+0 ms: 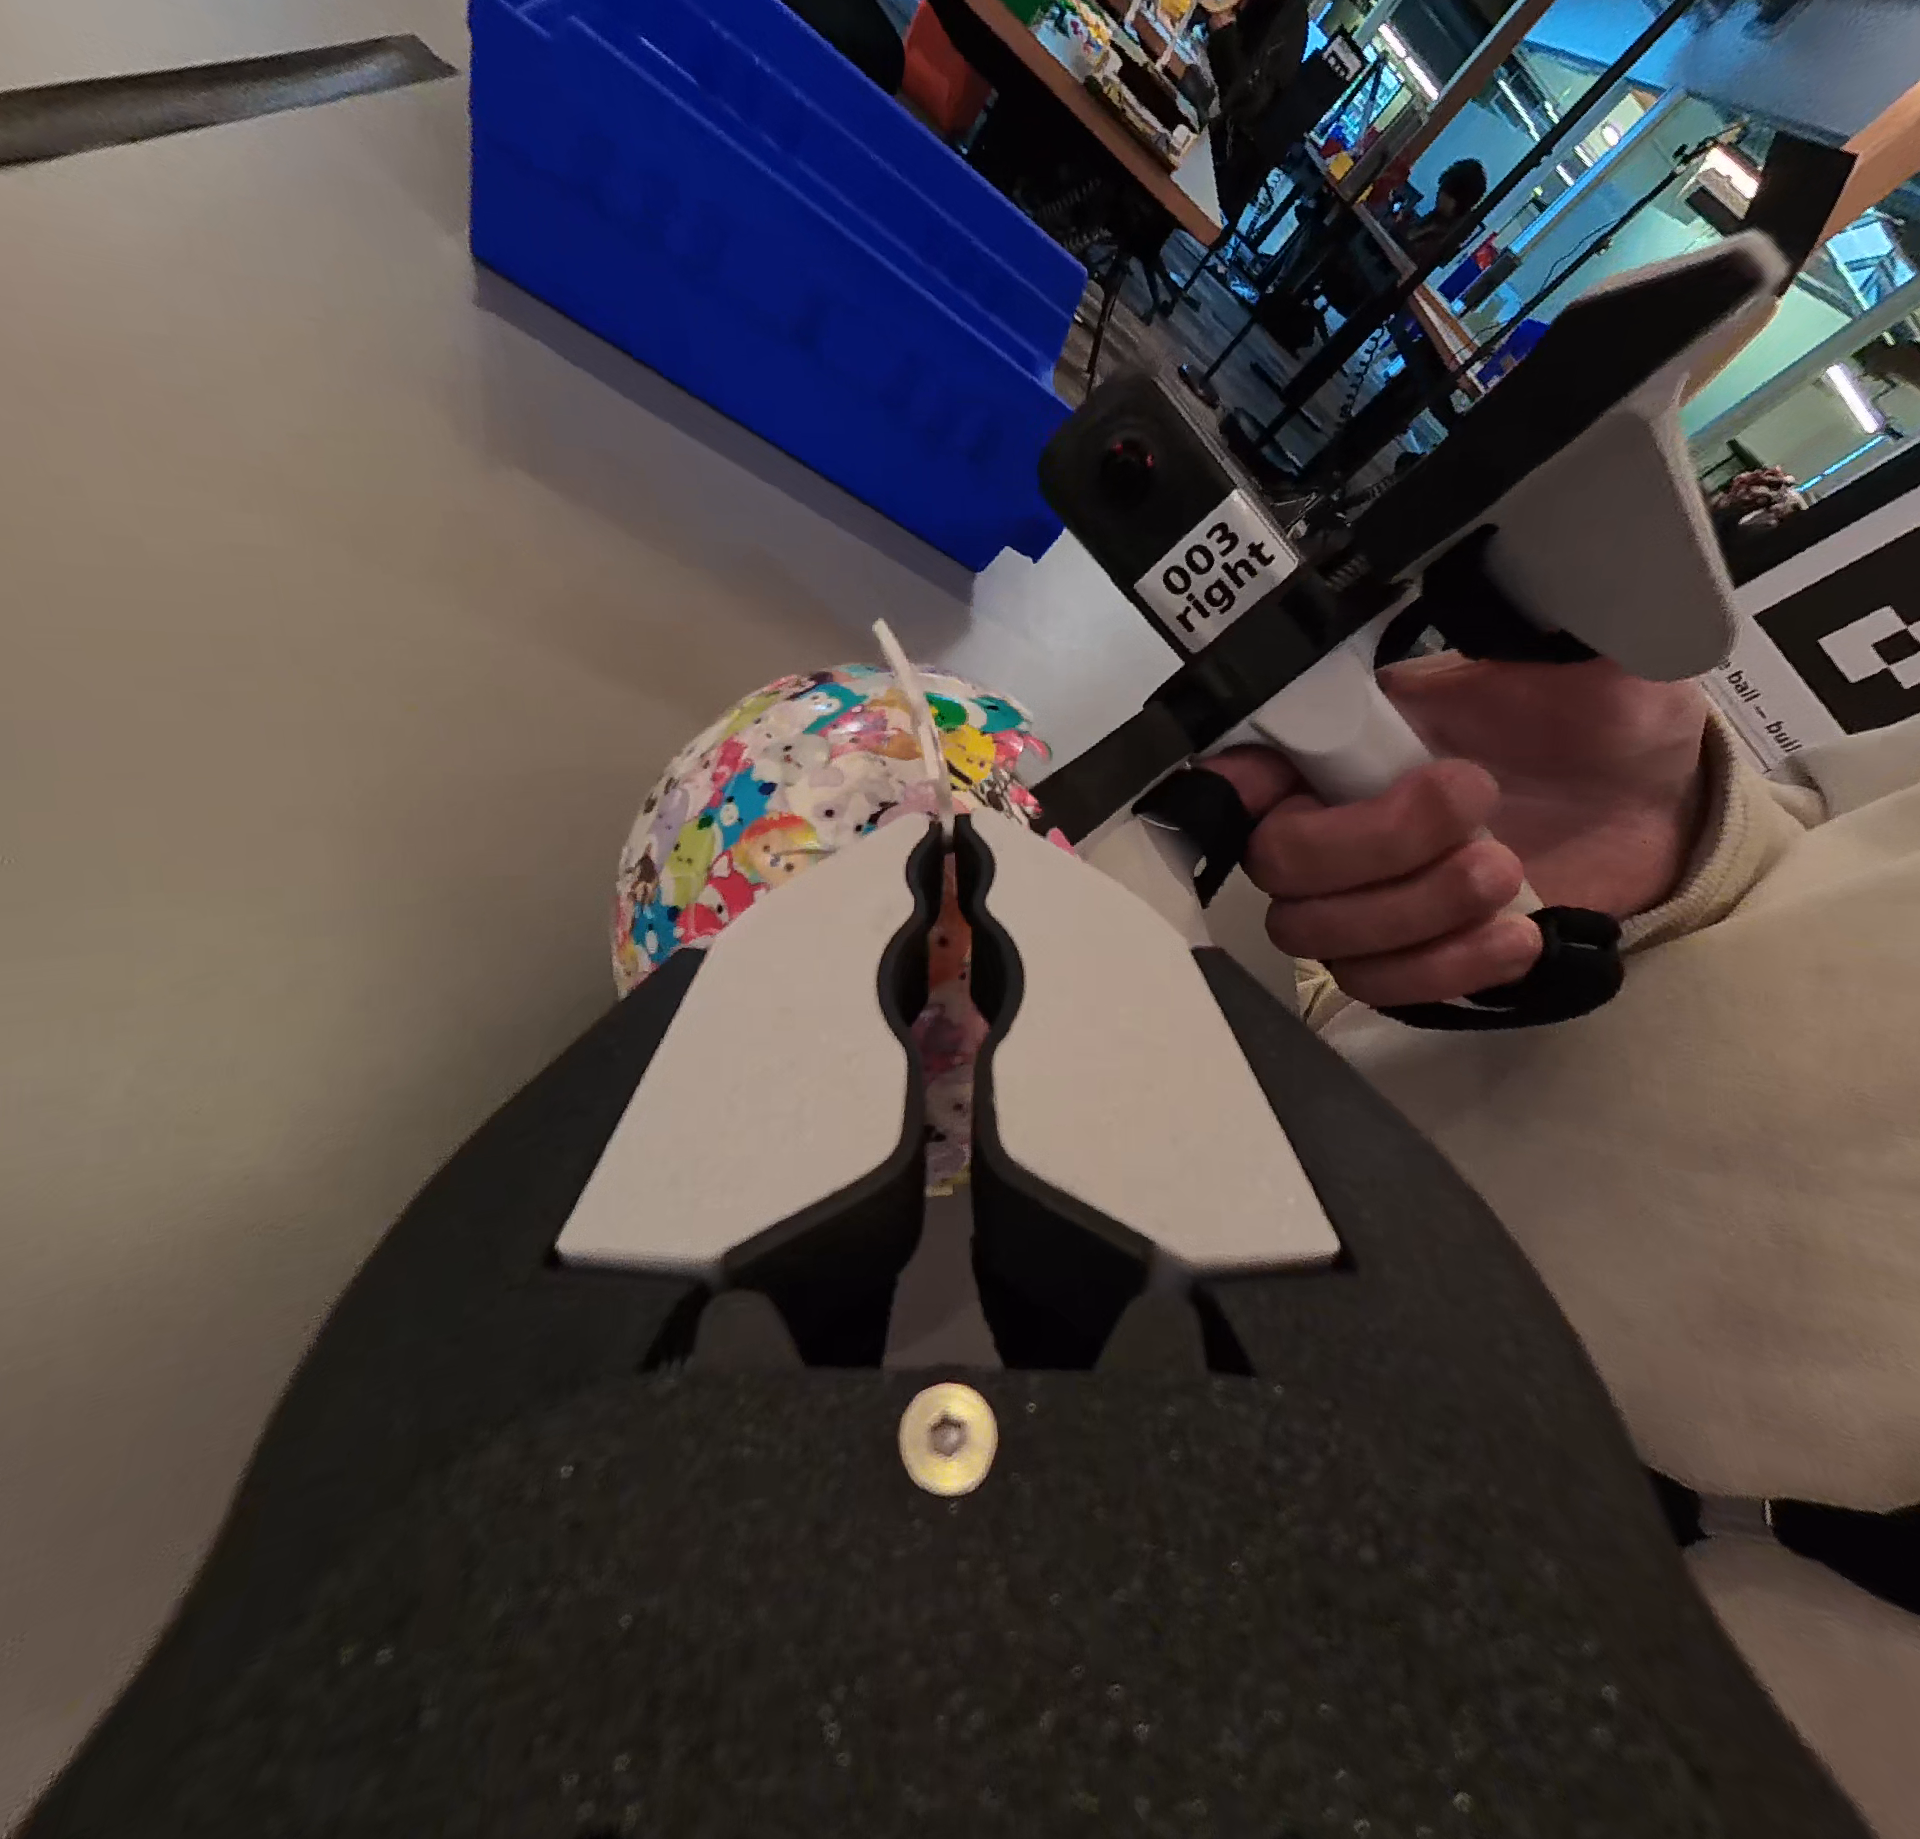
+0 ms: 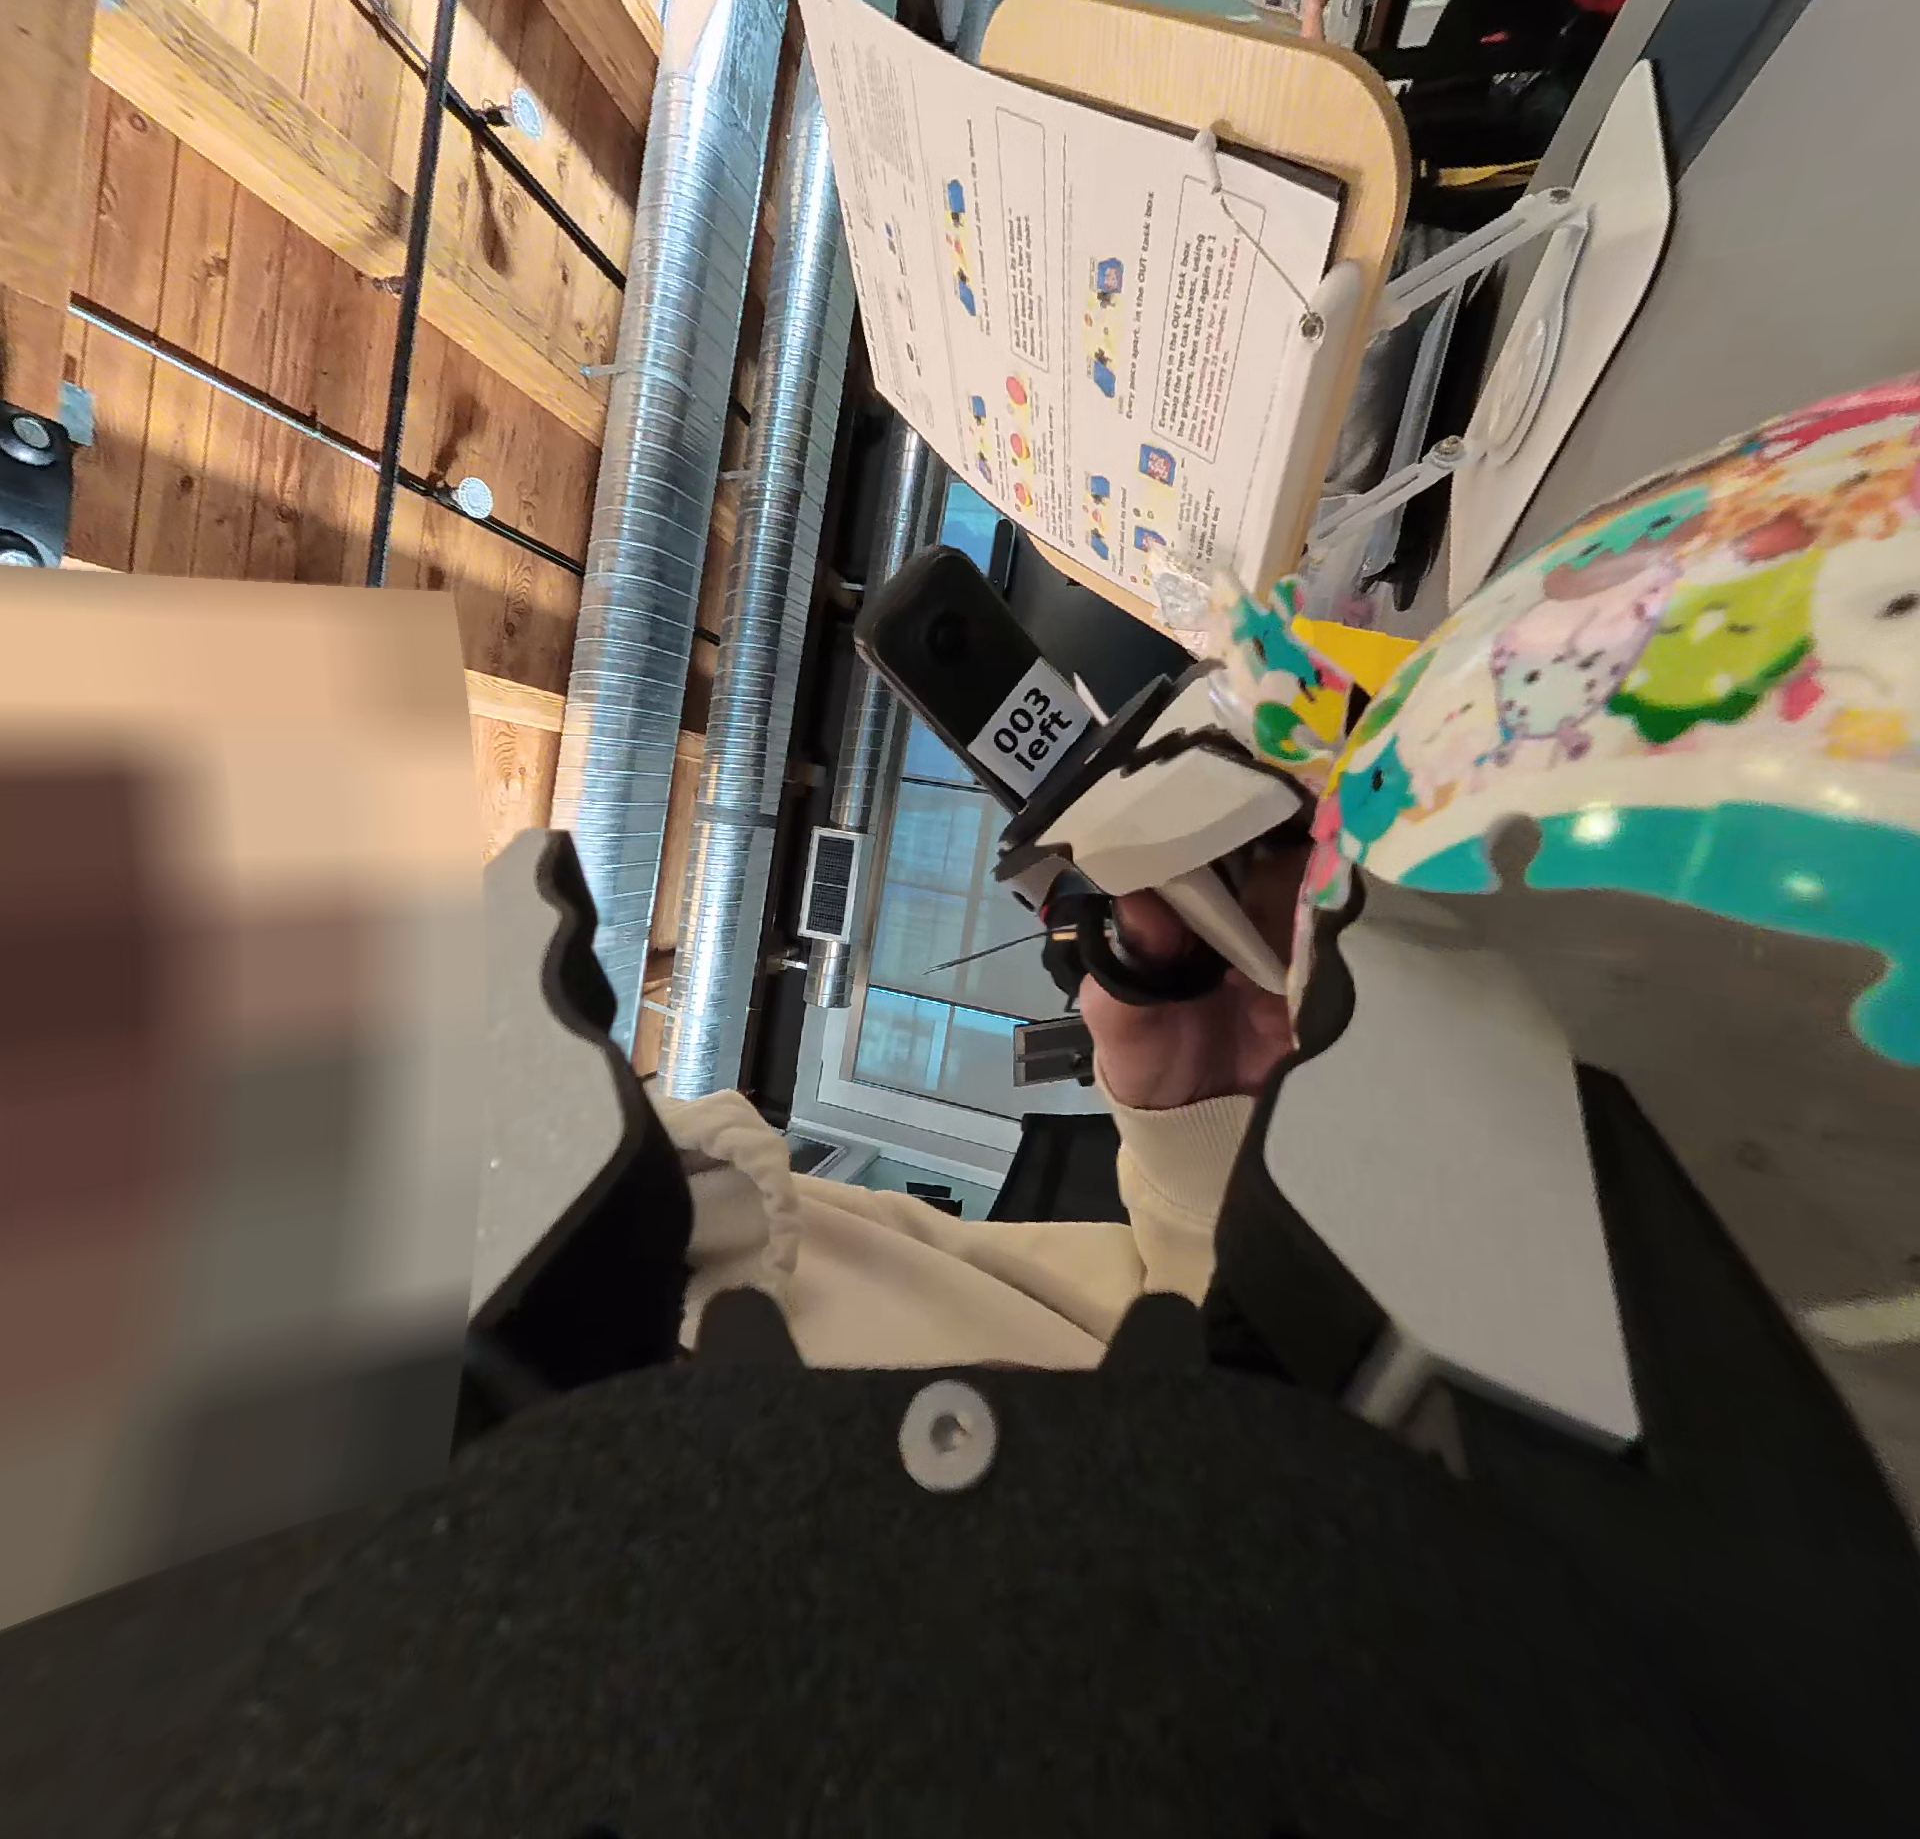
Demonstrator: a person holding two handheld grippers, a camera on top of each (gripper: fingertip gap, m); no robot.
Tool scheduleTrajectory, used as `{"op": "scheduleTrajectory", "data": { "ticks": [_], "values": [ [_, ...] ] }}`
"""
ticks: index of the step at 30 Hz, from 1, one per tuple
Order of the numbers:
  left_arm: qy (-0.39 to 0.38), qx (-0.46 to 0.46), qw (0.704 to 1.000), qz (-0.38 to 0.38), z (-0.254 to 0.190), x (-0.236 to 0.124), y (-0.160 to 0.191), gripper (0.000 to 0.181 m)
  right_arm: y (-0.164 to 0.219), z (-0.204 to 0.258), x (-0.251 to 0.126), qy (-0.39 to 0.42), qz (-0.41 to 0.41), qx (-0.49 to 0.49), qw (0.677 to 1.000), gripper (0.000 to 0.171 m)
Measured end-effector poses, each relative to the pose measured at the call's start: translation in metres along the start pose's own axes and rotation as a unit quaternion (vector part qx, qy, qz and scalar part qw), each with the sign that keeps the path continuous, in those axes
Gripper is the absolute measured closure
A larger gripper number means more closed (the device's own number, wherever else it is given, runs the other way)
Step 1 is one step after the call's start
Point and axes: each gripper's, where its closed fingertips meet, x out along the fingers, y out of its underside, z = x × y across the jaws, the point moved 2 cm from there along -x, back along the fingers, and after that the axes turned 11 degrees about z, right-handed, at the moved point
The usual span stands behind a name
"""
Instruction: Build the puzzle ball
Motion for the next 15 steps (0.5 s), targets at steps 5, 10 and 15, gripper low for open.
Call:
{"op": "scheduleTrajectory", "data": {
  "ticks": [5, 10, 15],
  "values": [
    [-0.016, 0.004, 1.0, -0.022, 0.003, -0.017, -0.006, 0.18, 0.009, 0.001, -0.006, 0.029, 0.014, -0.015, 0.999, 0.043],
    [-0.027, -0.028, 0.996, -0.082, 0.029, -0.049, 0.005, 0.18, 0.035, 0.01, -0.03, 0.097, 0.066, -0.055, 0.992, 0.048],
    [0.021, -0.01, 0.991, -0.132, 0.042, -0.05, 0.026, 0.18, 0.041, 0.022, -0.048, 0.224, 0.275, -0.27, 0.895, 0.087]
  ]
}}
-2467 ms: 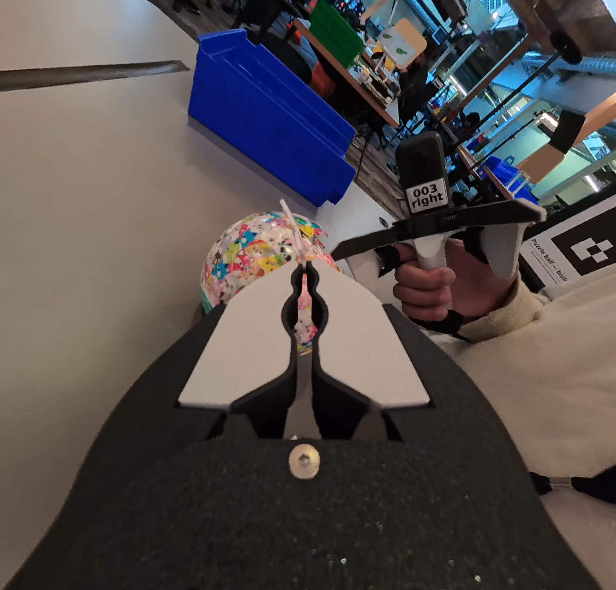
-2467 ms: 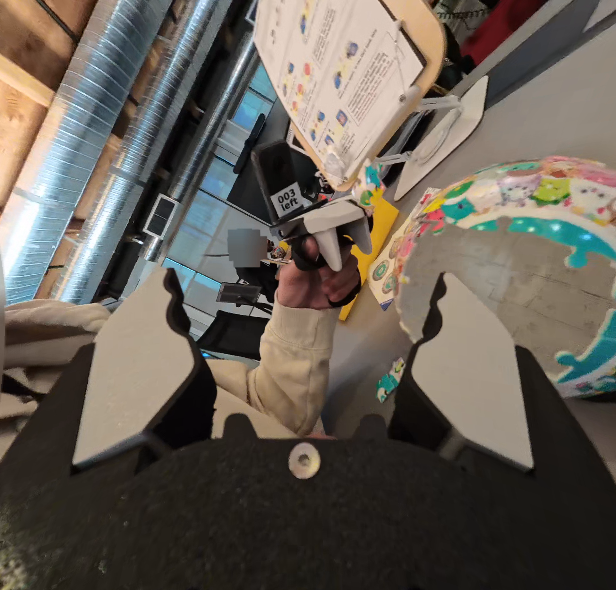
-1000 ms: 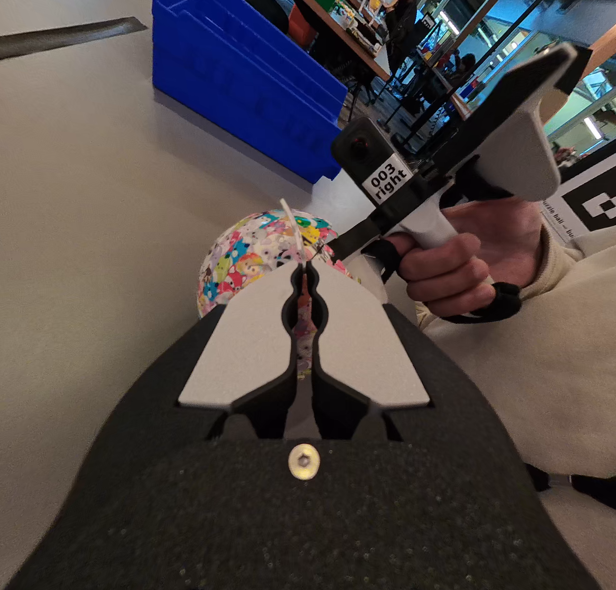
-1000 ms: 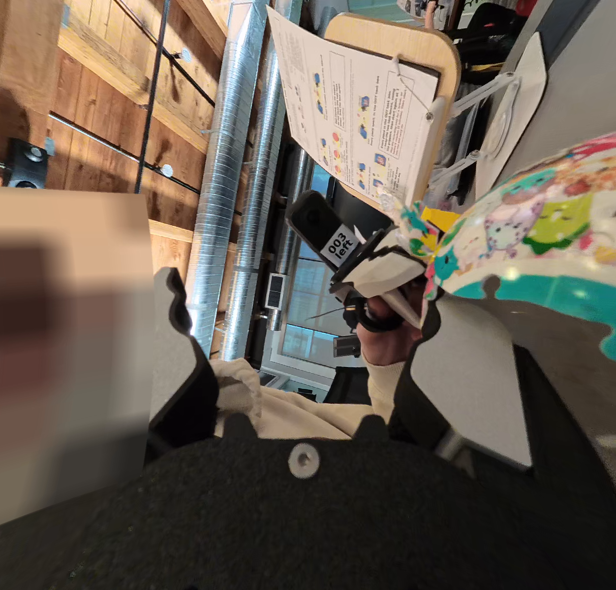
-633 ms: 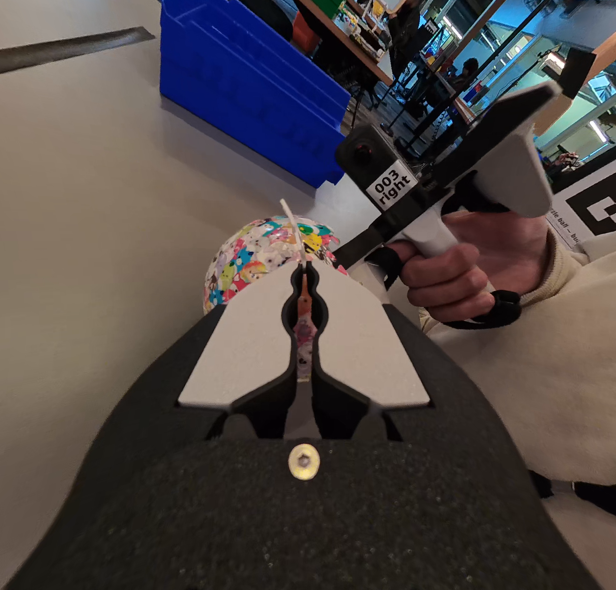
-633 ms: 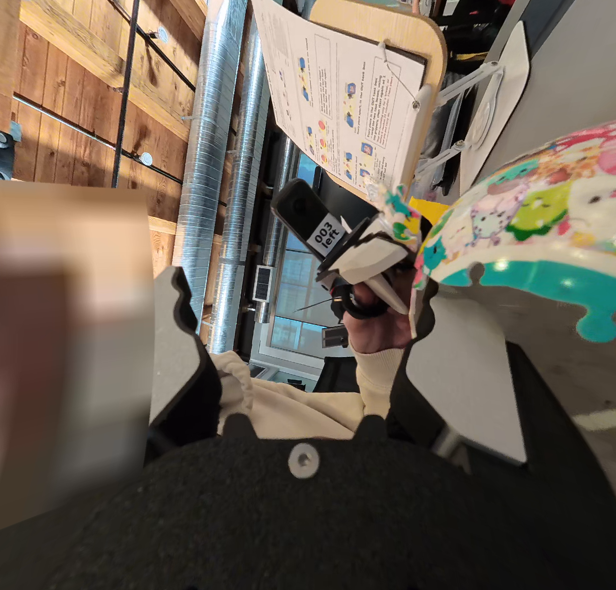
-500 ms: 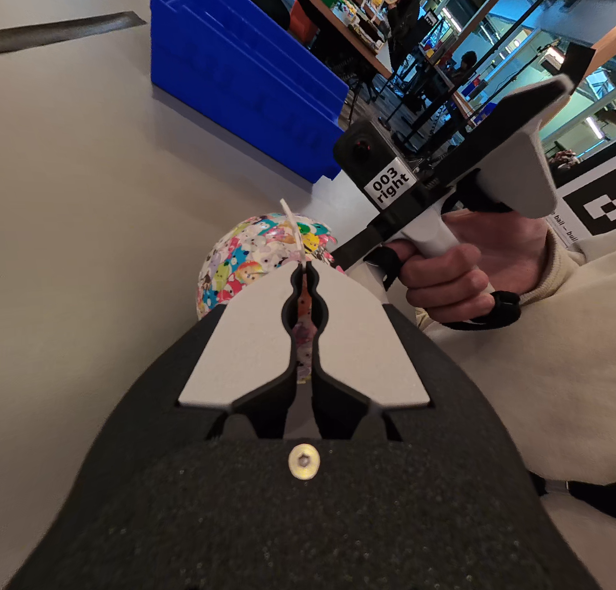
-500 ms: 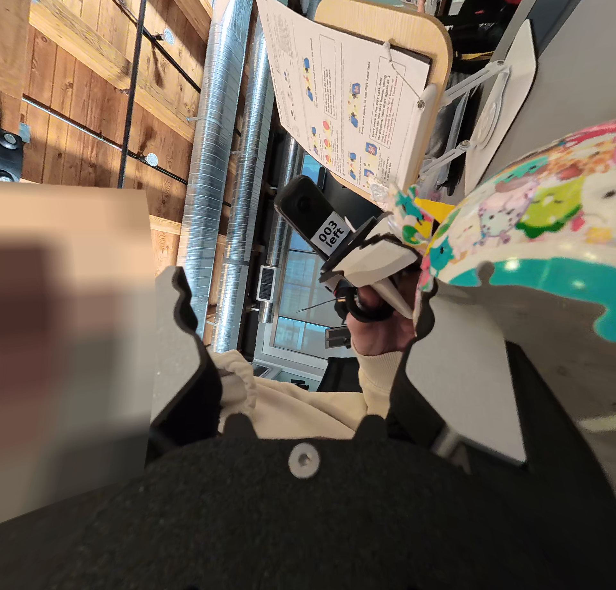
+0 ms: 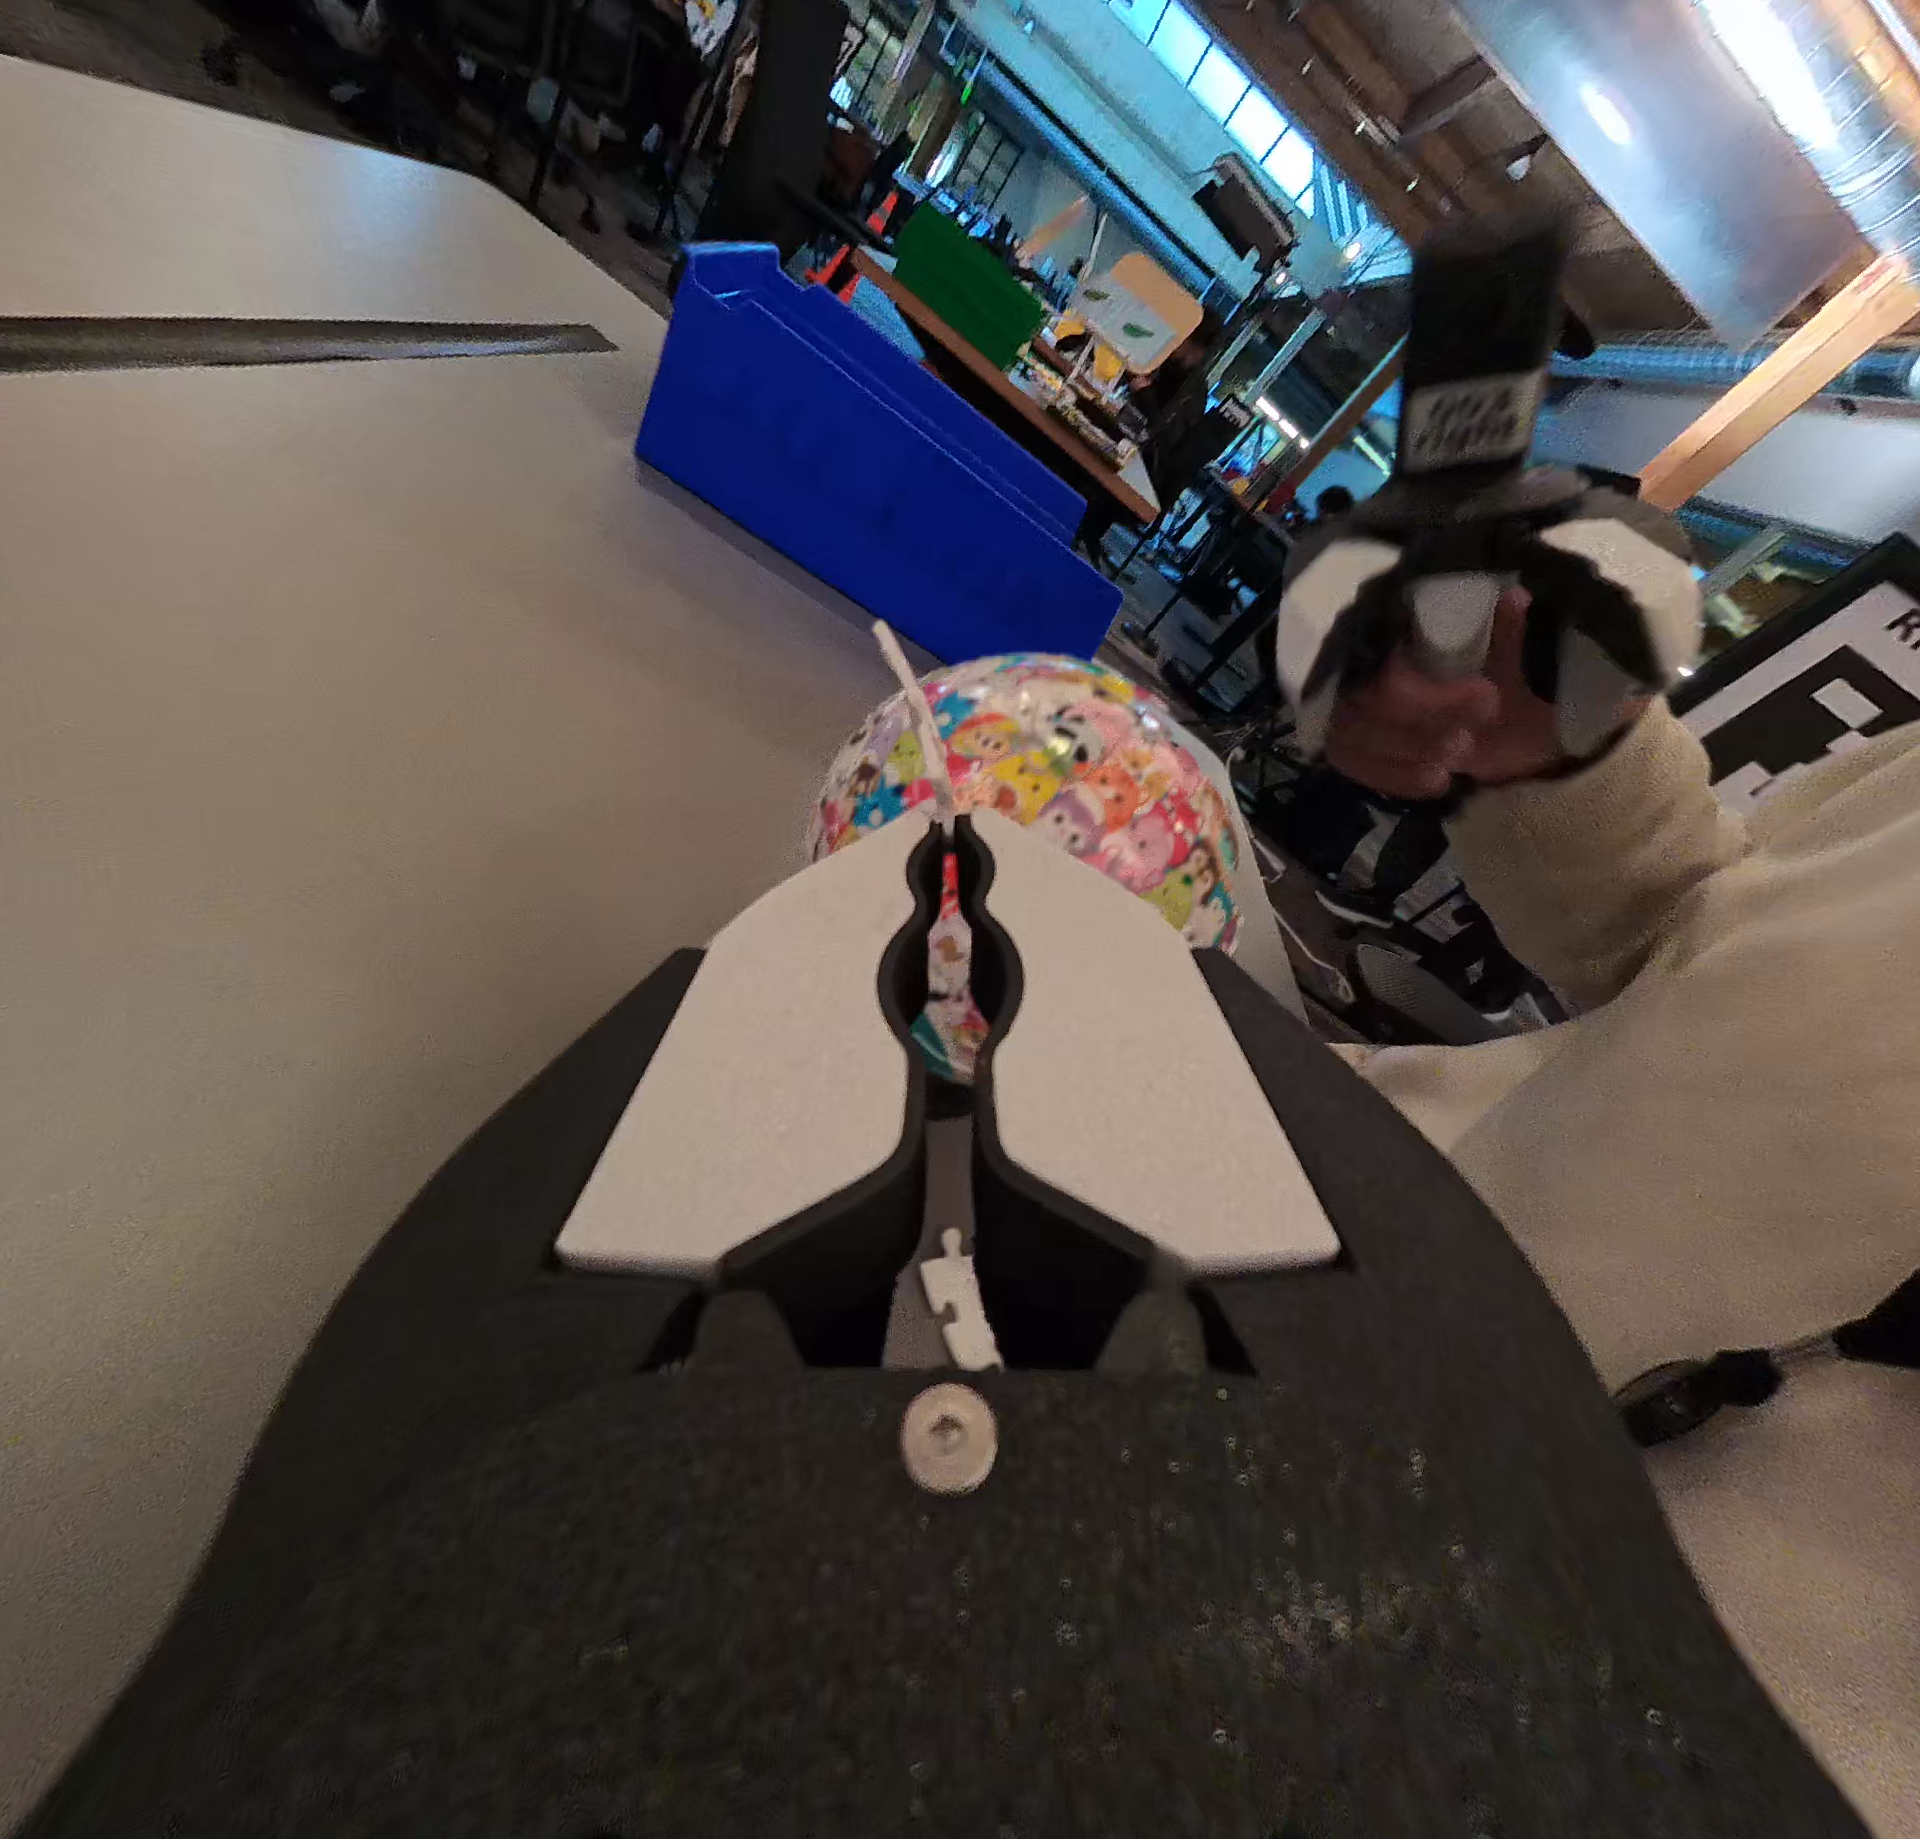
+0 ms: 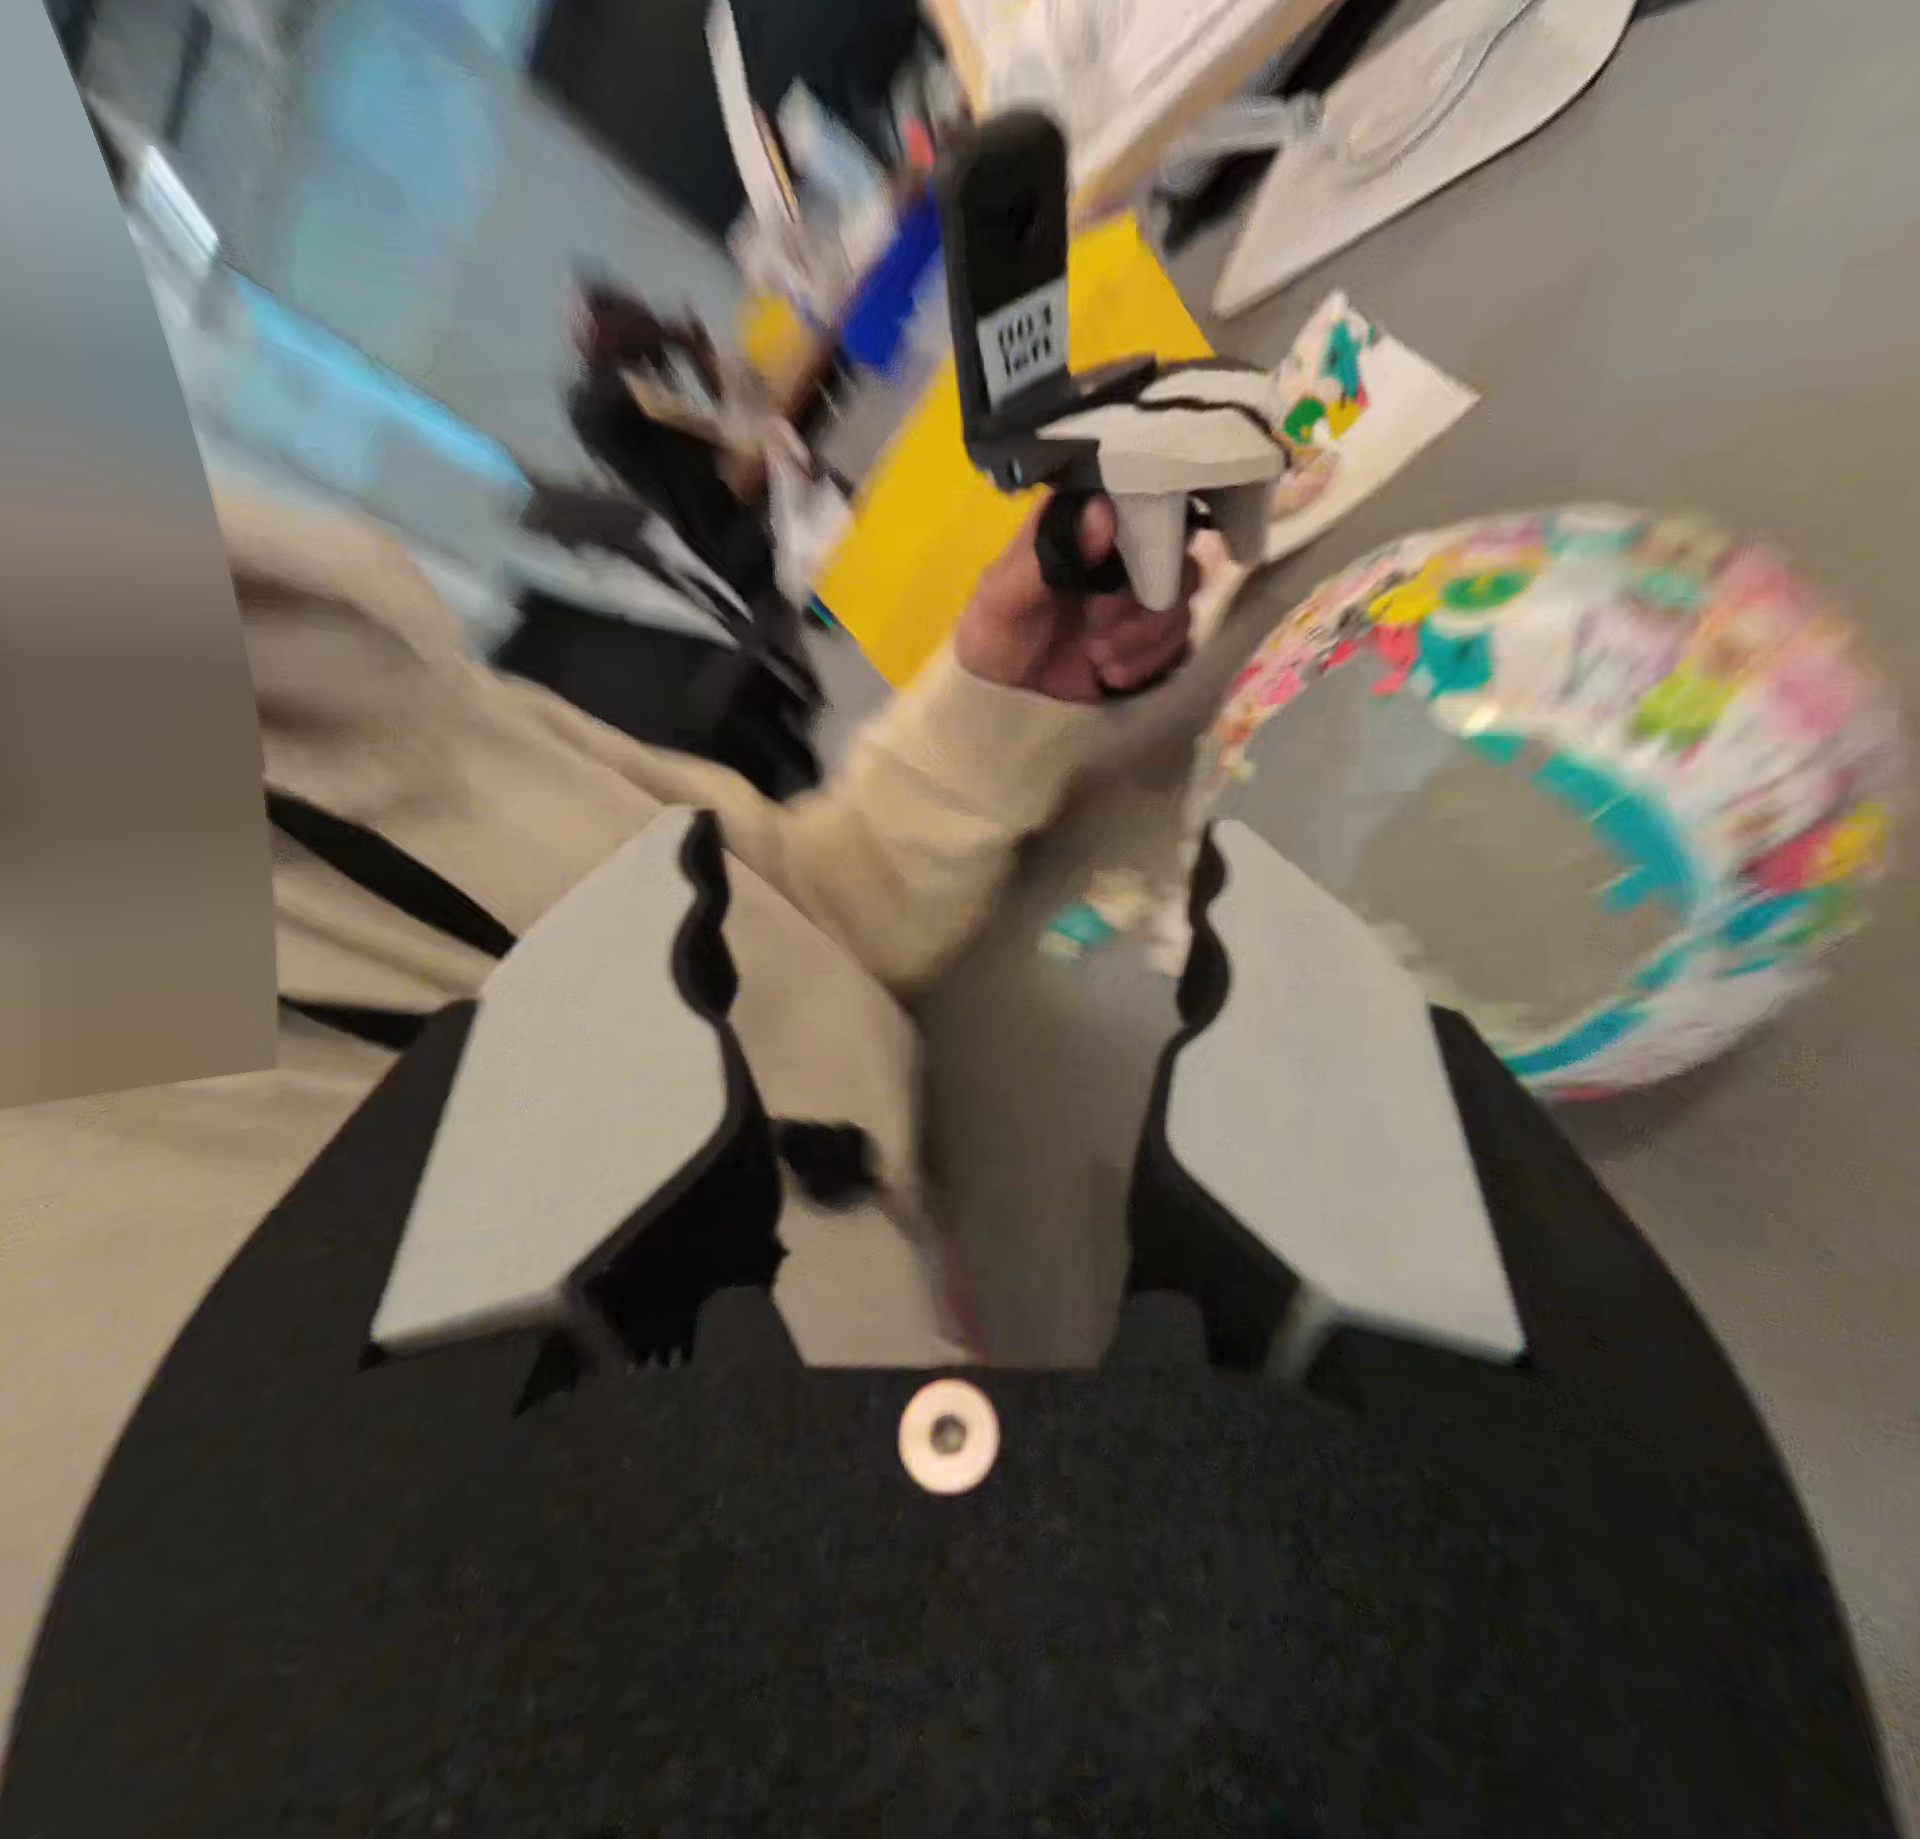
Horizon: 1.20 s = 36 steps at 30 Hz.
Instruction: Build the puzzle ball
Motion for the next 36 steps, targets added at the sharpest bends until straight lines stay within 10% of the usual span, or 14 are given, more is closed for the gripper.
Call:
{"op": "scheduleTrajectory", "data": {
  "ticks": [3, 12, 24, 36],
  "values": [
    [-0.018, 0.005, 1.0, -0.006, 0.017, 0.002, 0.017, 0.18, -0.015, -0.034, -0.01, 0.228, 0.089, -0.24, 0.939, 0.093],
    [-0.082, 0.054, 0.995, -0.011, 0.019, -0.008, 0.017, 0.18, -0.023, -0.061, 0.013, 0.407, 0.215, -0.67, 0.582, 0.131],
    [-0.081, 0.061, 0.995, -0.002, 0.015, -0.002, 0.018, 0.18, -0.025, -0.069, 0.035, 0.407, 0.206, -0.738, 0.497, 0.155],
    [-0.075, 0.054, 0.996, -0.005, 0.016, -0.002, 0.018, 0.18, -0.028, -0.073, 0.037, 0.429, 0.211, -0.734, 0.483, 0.165]
  ]
}}
